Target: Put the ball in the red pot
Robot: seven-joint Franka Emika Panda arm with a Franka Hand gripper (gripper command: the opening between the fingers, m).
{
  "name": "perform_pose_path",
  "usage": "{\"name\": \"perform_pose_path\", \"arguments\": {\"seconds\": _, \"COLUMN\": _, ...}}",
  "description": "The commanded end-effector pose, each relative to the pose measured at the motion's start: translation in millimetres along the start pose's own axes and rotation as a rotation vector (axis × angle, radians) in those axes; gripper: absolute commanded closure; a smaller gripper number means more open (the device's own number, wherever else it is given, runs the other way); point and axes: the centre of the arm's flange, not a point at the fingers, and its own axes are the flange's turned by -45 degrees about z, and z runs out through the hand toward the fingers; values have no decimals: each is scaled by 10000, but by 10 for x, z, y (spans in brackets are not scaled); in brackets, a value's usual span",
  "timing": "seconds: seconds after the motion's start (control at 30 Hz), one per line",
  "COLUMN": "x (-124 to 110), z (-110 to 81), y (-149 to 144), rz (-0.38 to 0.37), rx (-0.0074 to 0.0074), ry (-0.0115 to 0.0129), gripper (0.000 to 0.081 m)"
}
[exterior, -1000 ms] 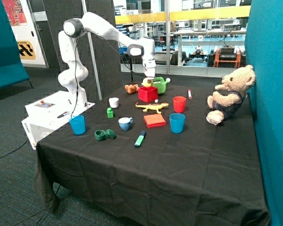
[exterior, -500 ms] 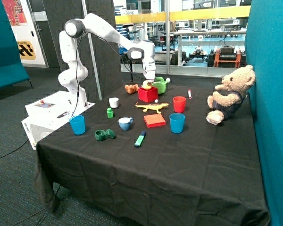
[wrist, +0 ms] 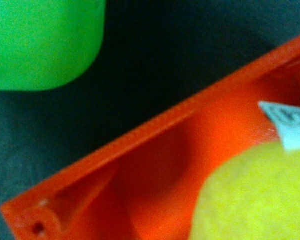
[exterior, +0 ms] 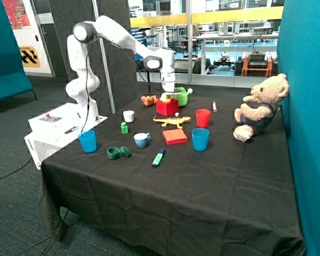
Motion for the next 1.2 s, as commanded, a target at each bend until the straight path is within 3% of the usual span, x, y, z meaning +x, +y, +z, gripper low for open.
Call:
{"name": "perform_pose_path", "arguments": {"seconds": 0.0, "x": -20, "z": -11, "y": 101, "rz": 20, "rx": 21, "ry": 18, "gripper": 2}}
{"name": "perform_pose_path", "arguments": {"seconds": 1.17, "x": -54, "z": -90, "y": 126, "rz": -71, "rx": 21, "ry": 18, "gripper": 0}}
